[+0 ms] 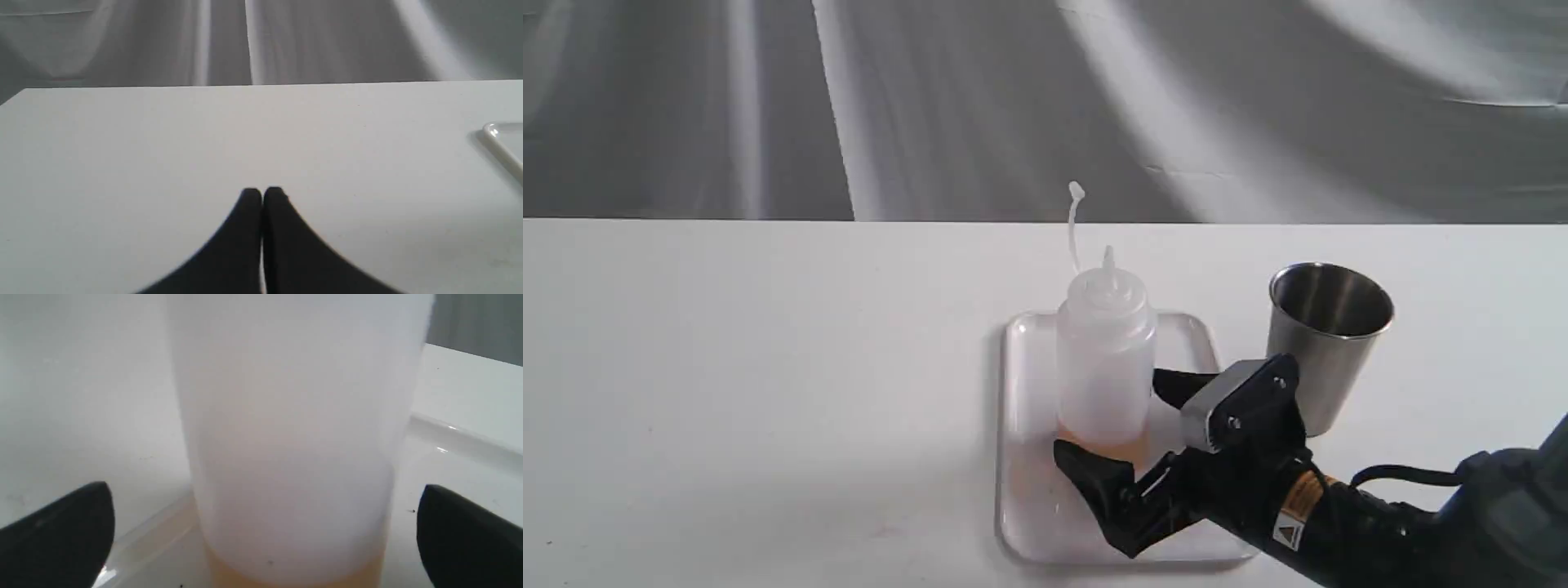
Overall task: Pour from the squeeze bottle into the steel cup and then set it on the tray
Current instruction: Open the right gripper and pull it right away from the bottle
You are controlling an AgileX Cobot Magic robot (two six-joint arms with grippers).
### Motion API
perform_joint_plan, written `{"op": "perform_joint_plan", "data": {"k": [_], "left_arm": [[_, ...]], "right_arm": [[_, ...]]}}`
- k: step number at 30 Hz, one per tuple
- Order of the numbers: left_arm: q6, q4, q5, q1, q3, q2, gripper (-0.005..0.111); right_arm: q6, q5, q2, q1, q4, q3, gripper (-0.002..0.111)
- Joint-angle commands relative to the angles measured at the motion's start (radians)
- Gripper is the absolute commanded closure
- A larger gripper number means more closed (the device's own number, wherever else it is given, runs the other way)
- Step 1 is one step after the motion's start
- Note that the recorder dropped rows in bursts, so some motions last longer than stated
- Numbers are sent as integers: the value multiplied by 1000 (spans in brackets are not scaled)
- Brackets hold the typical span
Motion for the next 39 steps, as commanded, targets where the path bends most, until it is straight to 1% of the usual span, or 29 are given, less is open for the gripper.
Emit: {"op": "perform_joint_plan", "data": {"k": [1, 8, 18, 29, 35, 37, 39], "left_arm": [[-1, -1, -9, -8, 4, -3, 107], [-1, -1, -9, -8, 4, -3, 107], [-4, -1, -9, -8, 4, -3, 107], [-2, -1, -9, -8, 4, -3, 107], [-2, -1, -9, -8, 4, -3, 107], [-2, -1, -9, -8, 4, -3, 107], [-2, -1, -9, -8, 4, -3, 107]], "right_arm": [[22, -12, -29, -7, 2, 7, 3], [20, -12, -81, -7, 7, 35, 3], [20, -12, -183, -7, 40, 152, 3], [20, -12, -453, -7, 49, 306, 3], [85, -12, -617, -7, 10, 332, 3], [107, -12, -661, -7, -10, 332, 4], [119, -12, -719, -7, -27, 332, 8]]}}
